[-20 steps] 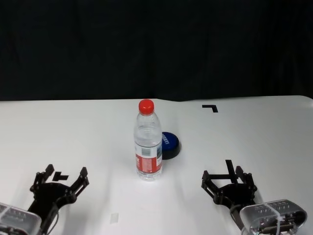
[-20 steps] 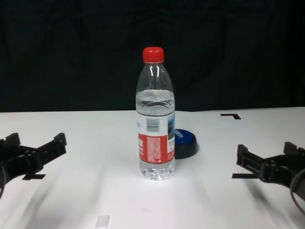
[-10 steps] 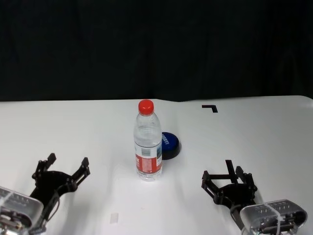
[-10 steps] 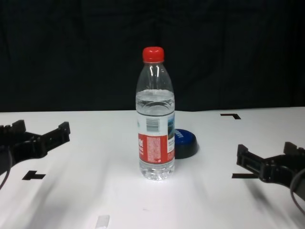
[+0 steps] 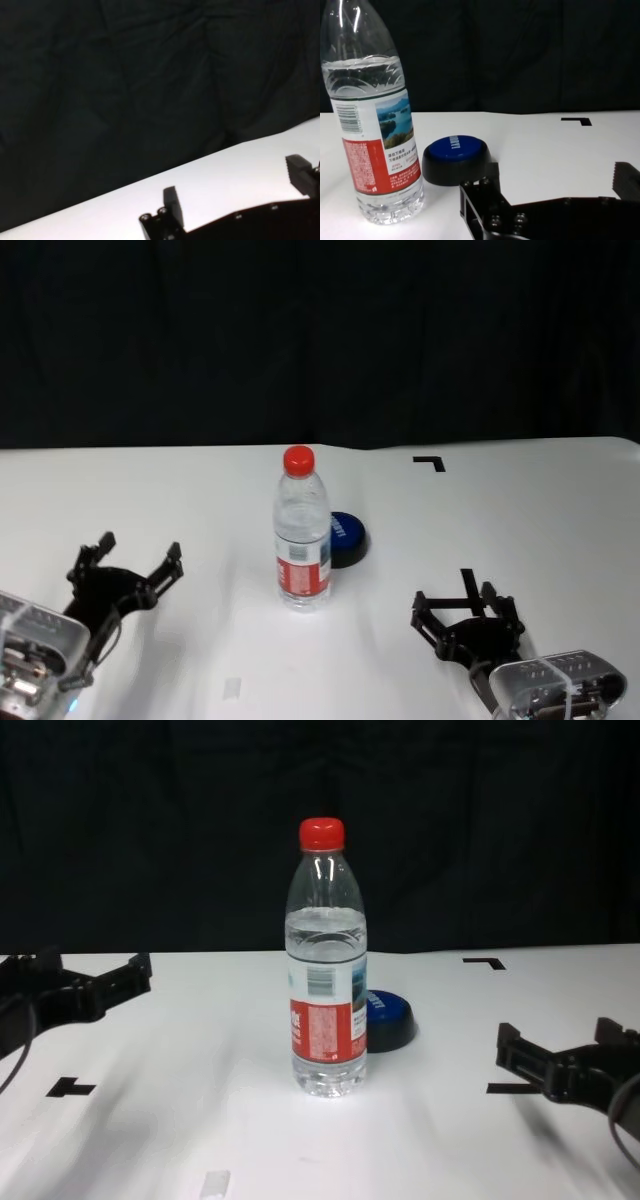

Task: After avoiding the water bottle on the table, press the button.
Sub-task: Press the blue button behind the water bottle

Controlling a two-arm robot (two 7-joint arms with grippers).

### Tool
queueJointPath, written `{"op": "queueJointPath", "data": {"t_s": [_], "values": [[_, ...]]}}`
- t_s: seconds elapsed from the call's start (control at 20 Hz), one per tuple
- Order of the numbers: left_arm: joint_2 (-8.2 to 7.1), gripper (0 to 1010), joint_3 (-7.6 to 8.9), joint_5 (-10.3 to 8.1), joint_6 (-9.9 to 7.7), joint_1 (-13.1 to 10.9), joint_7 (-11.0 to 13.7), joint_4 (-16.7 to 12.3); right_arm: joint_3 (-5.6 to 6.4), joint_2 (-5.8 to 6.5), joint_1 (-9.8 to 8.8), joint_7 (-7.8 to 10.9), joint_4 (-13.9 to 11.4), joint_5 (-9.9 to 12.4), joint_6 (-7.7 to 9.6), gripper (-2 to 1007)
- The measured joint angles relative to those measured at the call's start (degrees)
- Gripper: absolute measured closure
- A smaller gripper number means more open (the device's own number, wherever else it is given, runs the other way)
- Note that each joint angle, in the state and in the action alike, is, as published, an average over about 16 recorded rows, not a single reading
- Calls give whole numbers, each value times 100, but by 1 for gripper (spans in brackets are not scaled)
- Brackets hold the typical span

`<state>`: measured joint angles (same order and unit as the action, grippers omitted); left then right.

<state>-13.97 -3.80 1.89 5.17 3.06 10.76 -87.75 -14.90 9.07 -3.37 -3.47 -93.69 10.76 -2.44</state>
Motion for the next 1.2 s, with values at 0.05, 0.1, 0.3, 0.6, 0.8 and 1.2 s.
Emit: {"op": "queueJointPath", "data": {"t_s": [0.05,0.1,0.3,0.6,0.8,1.2], "values": [[-13,1,-16,1,10,65,18,53,0,0,0,0,0,0,0,2],[-26,1,-34,3,22,137,39,113,0,0,0,0,0,0,0,2],[-74,1,-117,6,93,441,120,384,0,0,0,0,0,0,0,2],[-137,1,-268,9,235,915,255,840,0,0,0,0,0,0,0,2],[-165,1,-365,13,341,1202,329,1144,0,0,0,0,0,0,0,2],[-165,1,-545,-3,519,1635,443,1647,0,0,0,0,0,0,0,2]]}}
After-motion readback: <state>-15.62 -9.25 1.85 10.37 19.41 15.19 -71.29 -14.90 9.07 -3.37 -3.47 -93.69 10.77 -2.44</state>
